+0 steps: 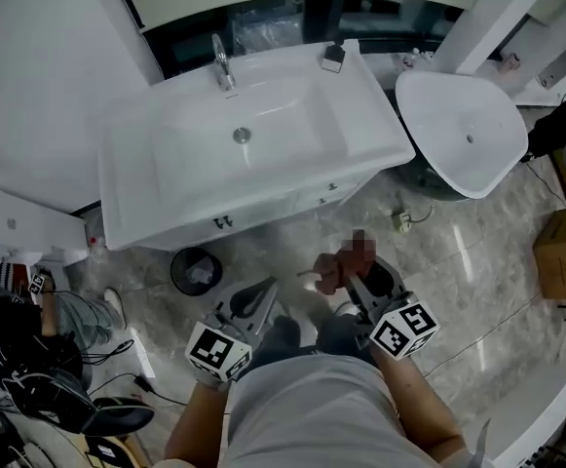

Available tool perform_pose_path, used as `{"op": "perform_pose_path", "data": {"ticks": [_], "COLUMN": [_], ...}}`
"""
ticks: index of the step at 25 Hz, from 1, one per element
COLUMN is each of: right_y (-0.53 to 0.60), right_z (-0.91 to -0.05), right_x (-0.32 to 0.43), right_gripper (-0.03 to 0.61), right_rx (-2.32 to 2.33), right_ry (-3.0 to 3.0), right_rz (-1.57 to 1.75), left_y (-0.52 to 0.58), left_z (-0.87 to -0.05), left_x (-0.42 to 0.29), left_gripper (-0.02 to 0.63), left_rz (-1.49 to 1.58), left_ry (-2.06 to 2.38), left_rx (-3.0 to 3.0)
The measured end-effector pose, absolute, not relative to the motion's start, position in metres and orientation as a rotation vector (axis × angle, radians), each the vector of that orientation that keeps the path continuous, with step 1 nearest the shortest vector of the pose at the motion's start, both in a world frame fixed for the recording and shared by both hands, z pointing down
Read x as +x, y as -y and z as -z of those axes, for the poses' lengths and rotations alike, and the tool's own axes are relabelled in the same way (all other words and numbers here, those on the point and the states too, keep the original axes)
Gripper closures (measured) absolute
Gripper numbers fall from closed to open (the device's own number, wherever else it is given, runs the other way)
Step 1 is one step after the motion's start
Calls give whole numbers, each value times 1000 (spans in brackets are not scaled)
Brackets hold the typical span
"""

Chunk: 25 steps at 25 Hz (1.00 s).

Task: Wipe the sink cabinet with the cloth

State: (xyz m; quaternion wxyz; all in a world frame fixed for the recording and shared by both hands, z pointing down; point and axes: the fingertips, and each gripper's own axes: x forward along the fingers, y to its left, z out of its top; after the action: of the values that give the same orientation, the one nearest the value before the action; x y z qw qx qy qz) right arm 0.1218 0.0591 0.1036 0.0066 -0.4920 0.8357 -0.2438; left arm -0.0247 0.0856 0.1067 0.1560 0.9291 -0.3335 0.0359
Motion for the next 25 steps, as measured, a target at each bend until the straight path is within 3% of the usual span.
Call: {"op": "perform_pose_path", "data": {"ticks": [13,25], "right_y": [18,86], "right_z": [-150,-246], "right_x": [116,99], "right_gripper": [416,416], "right_rx": [-1275,-1065], "right_ry": [-2828,-3032], "right_rz": [932,1091], "left_y": [-50,-31], "left_z": [-132,-186], "left_x": [-47,-60], "left_gripper": [601,601], "left_rz": [-148,-89], "left_ry": [1337,1671], "left_rx": [2445,2169]}}
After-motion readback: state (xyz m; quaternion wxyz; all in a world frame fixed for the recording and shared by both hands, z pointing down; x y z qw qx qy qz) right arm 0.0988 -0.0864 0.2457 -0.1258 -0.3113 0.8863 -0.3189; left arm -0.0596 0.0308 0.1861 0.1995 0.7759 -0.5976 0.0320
